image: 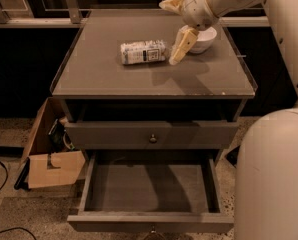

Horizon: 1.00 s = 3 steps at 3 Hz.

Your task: Place blue plastic bottle into middle drawer

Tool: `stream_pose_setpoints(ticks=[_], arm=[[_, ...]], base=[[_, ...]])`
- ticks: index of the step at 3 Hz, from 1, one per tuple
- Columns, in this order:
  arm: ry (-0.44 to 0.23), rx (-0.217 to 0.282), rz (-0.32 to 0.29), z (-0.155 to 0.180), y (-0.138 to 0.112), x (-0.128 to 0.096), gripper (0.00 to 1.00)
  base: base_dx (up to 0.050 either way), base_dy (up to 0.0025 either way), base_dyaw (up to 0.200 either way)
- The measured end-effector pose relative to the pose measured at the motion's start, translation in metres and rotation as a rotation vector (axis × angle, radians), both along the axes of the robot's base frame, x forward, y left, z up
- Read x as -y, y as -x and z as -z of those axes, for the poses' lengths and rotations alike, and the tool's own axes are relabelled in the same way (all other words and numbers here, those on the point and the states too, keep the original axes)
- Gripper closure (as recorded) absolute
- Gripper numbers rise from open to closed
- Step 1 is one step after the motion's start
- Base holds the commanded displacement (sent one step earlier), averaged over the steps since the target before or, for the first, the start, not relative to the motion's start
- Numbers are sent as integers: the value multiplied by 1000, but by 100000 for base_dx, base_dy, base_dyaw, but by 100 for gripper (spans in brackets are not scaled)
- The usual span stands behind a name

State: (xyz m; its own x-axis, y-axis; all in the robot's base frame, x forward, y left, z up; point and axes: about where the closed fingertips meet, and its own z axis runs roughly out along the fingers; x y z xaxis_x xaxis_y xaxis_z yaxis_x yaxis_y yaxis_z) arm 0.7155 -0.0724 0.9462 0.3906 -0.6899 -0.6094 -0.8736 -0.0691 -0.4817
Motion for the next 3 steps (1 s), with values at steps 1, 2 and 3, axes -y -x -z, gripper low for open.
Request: stream_pose_setpoints(ticks=[1,2,3], arm=[[34,-15,-12,4,-12,-14,0],[58,-41,-27,9,-19,-23,0],[69,-82,-62,25,-24,-36,0]], base=[[0,0,0],[0,0,0],[0,0,0]])
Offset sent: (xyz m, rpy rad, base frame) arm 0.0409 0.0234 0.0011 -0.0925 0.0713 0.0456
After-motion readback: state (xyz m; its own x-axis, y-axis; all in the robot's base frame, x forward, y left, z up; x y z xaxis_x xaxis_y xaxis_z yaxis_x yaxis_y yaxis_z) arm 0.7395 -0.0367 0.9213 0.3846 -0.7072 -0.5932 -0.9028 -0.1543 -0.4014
